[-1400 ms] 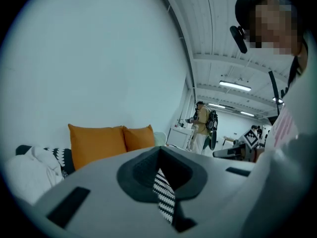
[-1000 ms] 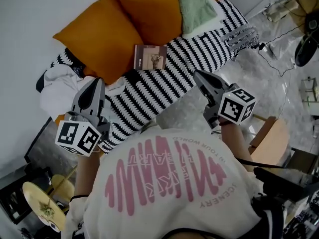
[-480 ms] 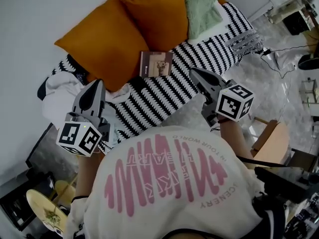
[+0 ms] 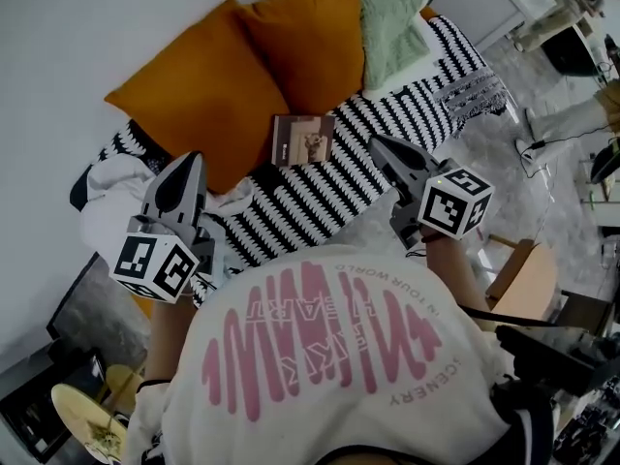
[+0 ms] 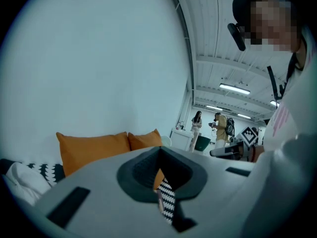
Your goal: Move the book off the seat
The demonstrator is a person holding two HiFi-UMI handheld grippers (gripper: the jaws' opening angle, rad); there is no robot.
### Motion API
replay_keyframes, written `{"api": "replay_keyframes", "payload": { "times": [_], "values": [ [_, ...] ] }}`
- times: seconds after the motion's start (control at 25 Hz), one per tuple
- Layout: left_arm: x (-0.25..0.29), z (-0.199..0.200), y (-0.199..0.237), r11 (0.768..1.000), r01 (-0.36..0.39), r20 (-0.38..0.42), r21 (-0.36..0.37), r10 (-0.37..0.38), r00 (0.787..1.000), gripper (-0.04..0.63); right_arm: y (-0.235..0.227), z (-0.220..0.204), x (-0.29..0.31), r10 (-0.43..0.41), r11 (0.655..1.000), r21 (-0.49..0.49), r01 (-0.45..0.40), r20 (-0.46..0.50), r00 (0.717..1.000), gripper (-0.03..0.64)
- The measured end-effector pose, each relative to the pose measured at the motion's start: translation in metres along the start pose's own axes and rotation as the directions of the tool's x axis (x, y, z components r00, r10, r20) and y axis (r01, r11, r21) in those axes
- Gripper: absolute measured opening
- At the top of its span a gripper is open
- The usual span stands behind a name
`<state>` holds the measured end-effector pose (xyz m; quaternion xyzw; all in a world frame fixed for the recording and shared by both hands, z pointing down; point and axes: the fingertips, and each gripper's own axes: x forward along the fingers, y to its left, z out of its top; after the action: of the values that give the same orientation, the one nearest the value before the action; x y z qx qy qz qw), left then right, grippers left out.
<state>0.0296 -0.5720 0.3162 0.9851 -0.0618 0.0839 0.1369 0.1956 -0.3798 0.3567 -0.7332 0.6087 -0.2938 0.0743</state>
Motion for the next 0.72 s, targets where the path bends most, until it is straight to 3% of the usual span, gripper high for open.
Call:
{"api": "replay_keyframes", "payload": {
  "times": [0.4, 0.56, 0.72],
  "values": [
    [-0.005, 0.008, 0.001, 1.000, -0.017, 0.032, -0.015, 0.017, 0.999, 0.008, 0.008, 0.012, 0.011, 0.027, 0.998, -0.048, -0.028, -0.018, 0.999, 0.012],
    [-0.019, 0.001, 0.008, 0.997, -0.055, 0.025, -0.048, 0.056, 0.998, 0.008, 0.005, 0.011, 0.022, 0.033, 0.998, -0.045, -0.037, -0.073, 0.997, 0.011],
    [-0.041, -0.009, 0.019, 0.983, -0.139, 0.033, -0.117, 0.144, 0.989, 0.008, 0.009, 0.018, 0.053, 0.083, 0.992, -0.079, -0.094, -0.134, 0.988, 0.012]
  ]
}}
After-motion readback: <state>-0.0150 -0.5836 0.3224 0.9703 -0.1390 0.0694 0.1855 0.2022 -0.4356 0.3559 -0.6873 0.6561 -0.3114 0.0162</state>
